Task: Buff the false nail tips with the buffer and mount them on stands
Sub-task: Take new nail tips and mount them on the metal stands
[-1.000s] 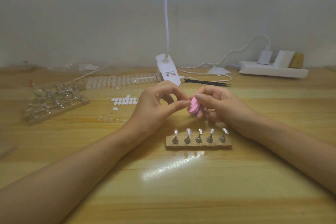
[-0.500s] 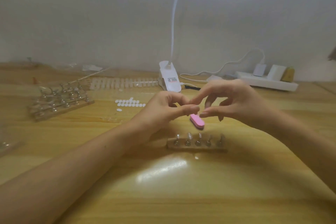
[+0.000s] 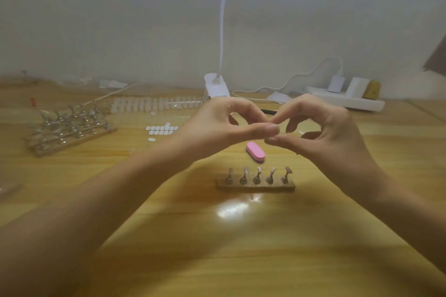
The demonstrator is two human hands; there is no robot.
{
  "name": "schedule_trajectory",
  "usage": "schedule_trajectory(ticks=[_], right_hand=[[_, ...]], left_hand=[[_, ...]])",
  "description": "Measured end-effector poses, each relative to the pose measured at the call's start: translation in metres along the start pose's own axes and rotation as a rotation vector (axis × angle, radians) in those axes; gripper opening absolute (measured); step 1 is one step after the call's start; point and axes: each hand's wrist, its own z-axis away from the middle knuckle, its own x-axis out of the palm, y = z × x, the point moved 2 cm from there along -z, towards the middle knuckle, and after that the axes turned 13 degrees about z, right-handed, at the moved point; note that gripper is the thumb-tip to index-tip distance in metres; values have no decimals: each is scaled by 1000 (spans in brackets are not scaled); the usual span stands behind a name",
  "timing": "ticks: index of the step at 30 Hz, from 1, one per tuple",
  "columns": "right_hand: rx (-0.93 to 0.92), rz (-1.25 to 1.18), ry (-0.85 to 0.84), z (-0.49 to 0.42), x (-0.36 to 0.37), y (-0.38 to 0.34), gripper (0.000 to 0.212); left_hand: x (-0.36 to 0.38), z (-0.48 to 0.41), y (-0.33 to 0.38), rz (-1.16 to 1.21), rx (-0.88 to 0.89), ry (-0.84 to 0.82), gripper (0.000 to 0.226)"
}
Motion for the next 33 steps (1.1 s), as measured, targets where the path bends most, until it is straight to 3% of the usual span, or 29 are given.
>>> schedule_trajectory(ticks=[3,5,12,17,33], right_hand=[[128,-8,-48,15,7,12,24],[185,16,-101,25,17,20,20],[239,-130,-156,30,31,26,20],[235,-219,-117,30,32,19,16],[353,-242,-232,33,37,14,14]], left_hand=[[-1,5,-6,-212,-169,-243,75],[10,12,-19,-251,-218,-339,87],[22,17,-37,-121,-91,-108,64],[23,19,-40,-49,-63,-63,57],[21,19,-45,-42,-39,-32,59]])
